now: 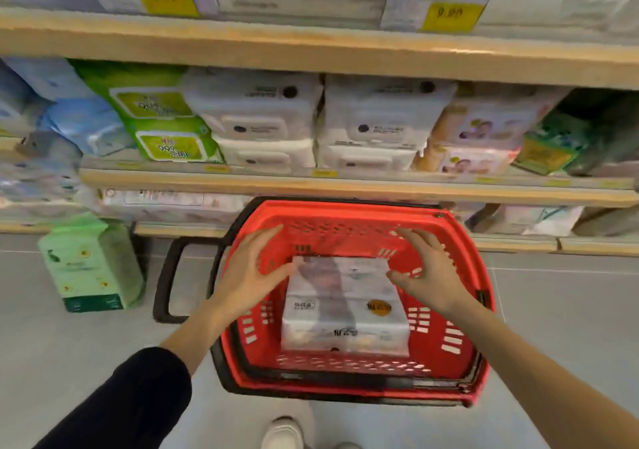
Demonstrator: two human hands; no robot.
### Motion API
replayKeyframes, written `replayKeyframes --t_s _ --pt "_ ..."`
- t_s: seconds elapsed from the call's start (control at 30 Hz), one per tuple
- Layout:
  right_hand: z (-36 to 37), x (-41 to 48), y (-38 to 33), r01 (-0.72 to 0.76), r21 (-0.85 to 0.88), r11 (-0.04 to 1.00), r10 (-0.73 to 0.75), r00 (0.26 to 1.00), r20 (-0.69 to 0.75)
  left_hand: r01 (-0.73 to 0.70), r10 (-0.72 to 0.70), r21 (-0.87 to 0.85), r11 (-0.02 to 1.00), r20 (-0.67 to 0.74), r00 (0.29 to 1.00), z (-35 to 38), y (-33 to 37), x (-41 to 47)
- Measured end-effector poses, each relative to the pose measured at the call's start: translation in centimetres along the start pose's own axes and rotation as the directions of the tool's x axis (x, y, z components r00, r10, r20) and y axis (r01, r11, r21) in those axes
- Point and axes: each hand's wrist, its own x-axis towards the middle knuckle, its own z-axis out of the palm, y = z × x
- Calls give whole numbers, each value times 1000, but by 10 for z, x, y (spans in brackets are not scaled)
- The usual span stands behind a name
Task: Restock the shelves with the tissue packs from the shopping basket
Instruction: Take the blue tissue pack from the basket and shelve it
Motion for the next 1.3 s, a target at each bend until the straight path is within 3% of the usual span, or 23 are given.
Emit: replayKeyframes --t_s 0.27,0.47,0.57,0.7,0.97,1.3 --pt "75 13 97 -210 56 976 202 972 123 210 -213 35 977 143 967 81 -85 17" --pt "112 35 147 -279 38 960 265 939 219 398 -376 10 917 353 857 116 -129 42" --pt "124 45 165 -389 173 905 323 892 316 513 -465 8 859 435 771 125 -149 52" --pt "142 51 179 -498 474 727 291 847 444 582 -519 55 811 528 672 133 -165 57" --pt "152 56 185 -542 560 627 273 825 494 550 -493 27 835 480 726 138 -159 56" --pt "78 27 134 -522 543 658 268 836 479 530 -445 -48 847 483 754 99 -81 32"
